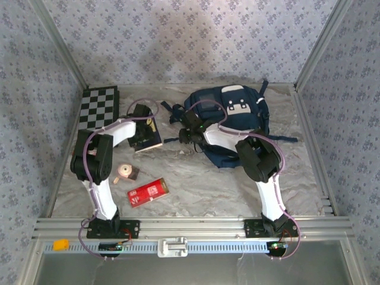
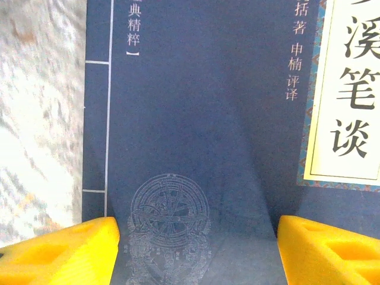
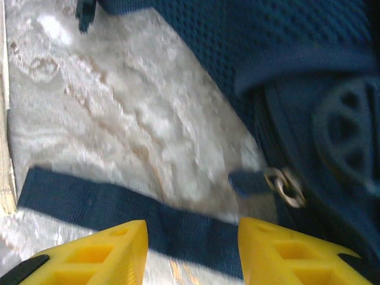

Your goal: Pack books, pencil case, and school supplies into a backpack

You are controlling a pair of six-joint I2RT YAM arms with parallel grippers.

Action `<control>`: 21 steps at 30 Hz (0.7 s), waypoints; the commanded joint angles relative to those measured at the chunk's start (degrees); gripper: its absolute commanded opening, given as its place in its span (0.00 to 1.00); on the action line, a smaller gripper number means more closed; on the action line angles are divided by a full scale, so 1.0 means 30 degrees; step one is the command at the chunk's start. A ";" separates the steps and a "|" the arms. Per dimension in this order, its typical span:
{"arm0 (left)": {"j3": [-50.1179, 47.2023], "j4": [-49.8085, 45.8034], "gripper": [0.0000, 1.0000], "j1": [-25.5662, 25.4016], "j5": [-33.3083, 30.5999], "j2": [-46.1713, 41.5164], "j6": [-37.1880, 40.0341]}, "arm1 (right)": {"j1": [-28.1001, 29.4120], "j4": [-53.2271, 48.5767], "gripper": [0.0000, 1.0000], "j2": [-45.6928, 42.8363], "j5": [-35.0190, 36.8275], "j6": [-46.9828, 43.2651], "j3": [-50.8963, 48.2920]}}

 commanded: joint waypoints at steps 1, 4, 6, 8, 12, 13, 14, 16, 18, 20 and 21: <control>-0.1492 -0.1471 0.70 -0.0187 0.1910 -0.0631 -0.0504 | 0.0406 -0.0668 0.46 -0.1513 -0.0065 0.0374 -0.0719; -0.1561 -0.1393 0.70 -0.0115 0.2289 -0.2202 -0.0177 | 0.1055 -0.1109 0.46 -0.1805 -0.0301 0.0498 -0.0376; -0.1444 -0.1368 0.72 0.0009 0.2349 -0.3093 0.0118 | 0.1342 -0.0756 0.47 -0.1841 -0.0935 0.0649 -0.0177; -0.1408 -0.1313 0.72 0.0536 0.2618 -0.3728 0.0230 | 0.1390 -0.0554 0.48 -0.1244 -0.2240 0.0739 0.0504; -0.1774 -0.0799 0.72 0.2045 0.3535 -0.4335 0.0089 | 0.1581 -0.0759 0.48 0.0183 -0.3125 0.0653 0.2112; -0.1965 -0.0446 0.72 0.2392 0.3871 -0.4408 0.0081 | 0.1611 -0.0766 0.48 0.0556 -0.3481 0.0576 0.2625; -0.2177 0.0019 0.72 0.2681 0.4235 -0.4451 0.0142 | 0.1641 -0.0884 0.48 0.0997 -0.3736 0.0458 0.3229; -0.2213 0.0384 0.71 0.3107 0.4671 -0.4205 0.0245 | 0.1698 -0.1300 0.48 0.1851 -0.3759 0.0295 0.4327; -0.2124 0.0610 0.71 0.3453 0.5171 -0.3799 0.0222 | 0.1678 -0.1638 0.48 0.2644 -0.3954 0.0272 0.5207; -0.2226 0.1185 0.70 0.3711 0.5614 -0.3363 0.0140 | 0.1672 -0.1660 0.48 0.3301 -0.4232 0.0214 0.5928; -0.2227 0.1272 0.70 0.3768 0.5723 -0.3142 0.0069 | 0.1669 -0.1770 0.48 0.3599 -0.4314 0.0186 0.6276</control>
